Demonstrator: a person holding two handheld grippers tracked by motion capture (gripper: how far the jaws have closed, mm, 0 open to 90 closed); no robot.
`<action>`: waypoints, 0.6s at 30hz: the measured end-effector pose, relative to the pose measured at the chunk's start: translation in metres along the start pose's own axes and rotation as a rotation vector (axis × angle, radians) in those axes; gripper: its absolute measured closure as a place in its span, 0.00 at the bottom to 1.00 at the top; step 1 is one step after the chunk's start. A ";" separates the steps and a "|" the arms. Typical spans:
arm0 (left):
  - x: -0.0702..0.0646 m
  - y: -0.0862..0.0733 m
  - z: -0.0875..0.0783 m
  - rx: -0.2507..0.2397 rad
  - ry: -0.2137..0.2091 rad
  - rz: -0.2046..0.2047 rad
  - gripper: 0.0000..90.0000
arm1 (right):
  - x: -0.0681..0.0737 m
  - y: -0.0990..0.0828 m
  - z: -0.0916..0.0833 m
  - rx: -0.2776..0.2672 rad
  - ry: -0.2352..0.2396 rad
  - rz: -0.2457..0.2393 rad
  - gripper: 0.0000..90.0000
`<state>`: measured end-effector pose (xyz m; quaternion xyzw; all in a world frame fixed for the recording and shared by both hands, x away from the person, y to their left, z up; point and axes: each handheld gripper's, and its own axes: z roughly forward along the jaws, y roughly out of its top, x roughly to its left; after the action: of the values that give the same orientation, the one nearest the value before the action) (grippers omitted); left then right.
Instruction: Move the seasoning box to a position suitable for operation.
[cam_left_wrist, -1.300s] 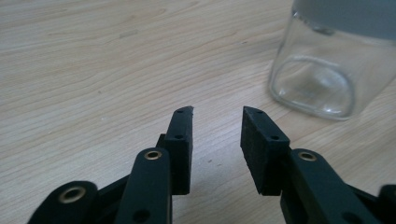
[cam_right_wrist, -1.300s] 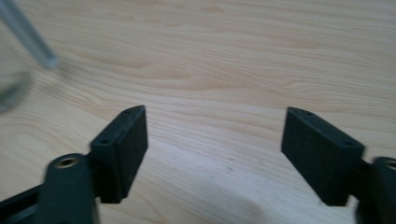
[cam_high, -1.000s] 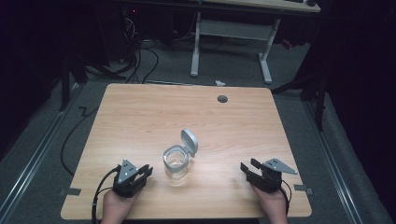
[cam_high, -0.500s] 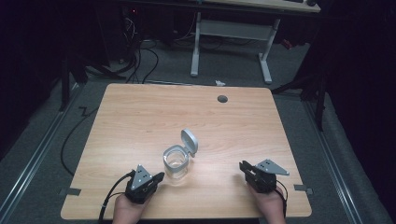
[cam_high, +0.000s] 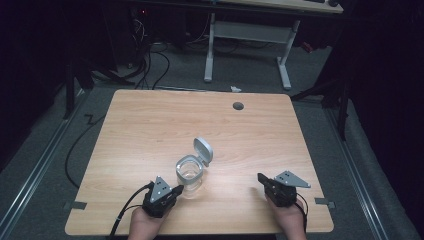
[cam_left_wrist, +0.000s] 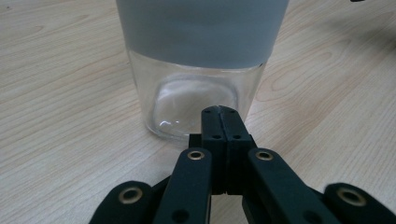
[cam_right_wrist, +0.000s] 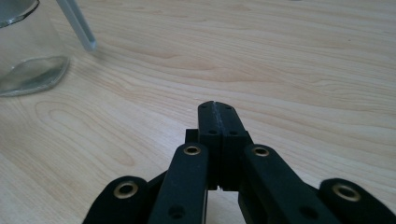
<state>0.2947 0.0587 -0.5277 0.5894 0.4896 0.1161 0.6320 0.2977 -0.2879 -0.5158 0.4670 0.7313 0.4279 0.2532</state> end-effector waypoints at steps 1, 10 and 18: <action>-0.003 0.000 0.002 -0.002 0.002 -0.001 1.00 | -0.003 0.000 -0.002 -0.007 -0.007 0.009 1.00; -0.014 -0.002 0.015 0.007 -0.003 0.019 1.00 | -0.013 -0.001 -0.010 -0.048 0.007 0.044 1.00; -0.026 -0.005 0.026 0.013 -0.030 0.037 0.99 | -0.013 -0.002 -0.010 -0.052 0.011 0.068 1.00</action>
<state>0.2994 0.0215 -0.5242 0.6043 0.4697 0.1156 0.6331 0.2953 -0.3040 -0.5126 0.4824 0.7049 0.4578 0.2466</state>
